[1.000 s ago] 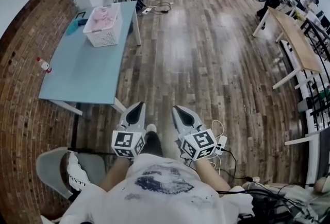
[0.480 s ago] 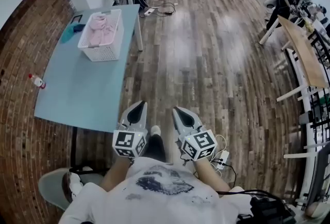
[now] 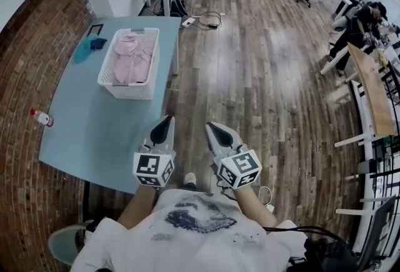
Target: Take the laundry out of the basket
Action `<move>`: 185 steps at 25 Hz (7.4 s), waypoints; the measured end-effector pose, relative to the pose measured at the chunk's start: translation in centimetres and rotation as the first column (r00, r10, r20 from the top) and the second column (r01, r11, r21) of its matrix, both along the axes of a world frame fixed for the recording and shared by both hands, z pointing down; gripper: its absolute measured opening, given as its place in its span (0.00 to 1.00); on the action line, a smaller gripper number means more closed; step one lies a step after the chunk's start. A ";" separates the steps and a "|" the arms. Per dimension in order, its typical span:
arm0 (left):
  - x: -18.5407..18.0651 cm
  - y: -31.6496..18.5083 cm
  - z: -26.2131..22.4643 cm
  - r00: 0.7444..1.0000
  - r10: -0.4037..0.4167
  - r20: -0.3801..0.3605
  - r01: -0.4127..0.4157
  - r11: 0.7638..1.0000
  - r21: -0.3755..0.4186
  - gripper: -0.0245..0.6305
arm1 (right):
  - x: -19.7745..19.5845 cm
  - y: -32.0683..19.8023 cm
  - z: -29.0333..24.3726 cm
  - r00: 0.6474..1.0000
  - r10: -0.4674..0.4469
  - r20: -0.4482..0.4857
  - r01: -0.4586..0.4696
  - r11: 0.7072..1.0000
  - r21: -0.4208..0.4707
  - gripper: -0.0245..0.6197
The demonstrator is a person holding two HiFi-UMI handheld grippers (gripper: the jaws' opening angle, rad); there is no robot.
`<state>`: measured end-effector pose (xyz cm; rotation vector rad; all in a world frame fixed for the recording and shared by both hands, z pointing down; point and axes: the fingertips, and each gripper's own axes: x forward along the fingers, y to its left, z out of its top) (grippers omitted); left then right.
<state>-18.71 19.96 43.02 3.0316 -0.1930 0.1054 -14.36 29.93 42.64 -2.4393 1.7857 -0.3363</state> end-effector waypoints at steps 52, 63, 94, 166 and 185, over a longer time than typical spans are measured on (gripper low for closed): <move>16.6 -32.1 0.9 0.427 -0.898 0.102 0.902 0.431 0.018 0.02 | 26.5 -41.8 2.2 0.483 -0.861 0.161 0.868 0.495 0.041 0.03; 12.7 -36.5 1.4 0.436 -0.896 0.081 0.900 0.436 -0.022 0.02 | 21.1 -47.1 1.7 0.456 -0.880 0.131 0.886 0.463 0.021 0.03; 19.3 -46.2 10.7 0.546 -0.740 0.392 0.835 0.520 -0.180 0.34 | 26.5 -58.8 2.6 0.401 -0.901 0.165 0.914 0.405 -0.011 0.03; 23.6 -52.9 18.2 0.465 -0.732 0.498 0.881 0.436 -0.182 0.33 | 32.4 -61.3 4.2 0.348 -0.910 0.226 0.935 0.353 -0.021 0.03; 15.1 -46.8 5.1 0.239 -0.955 0.177 0.971 0.230 -0.070 0.28 | 25.8 -57.9 0.6 0.211 -0.965 0.157 0.975 0.220 0.044 0.03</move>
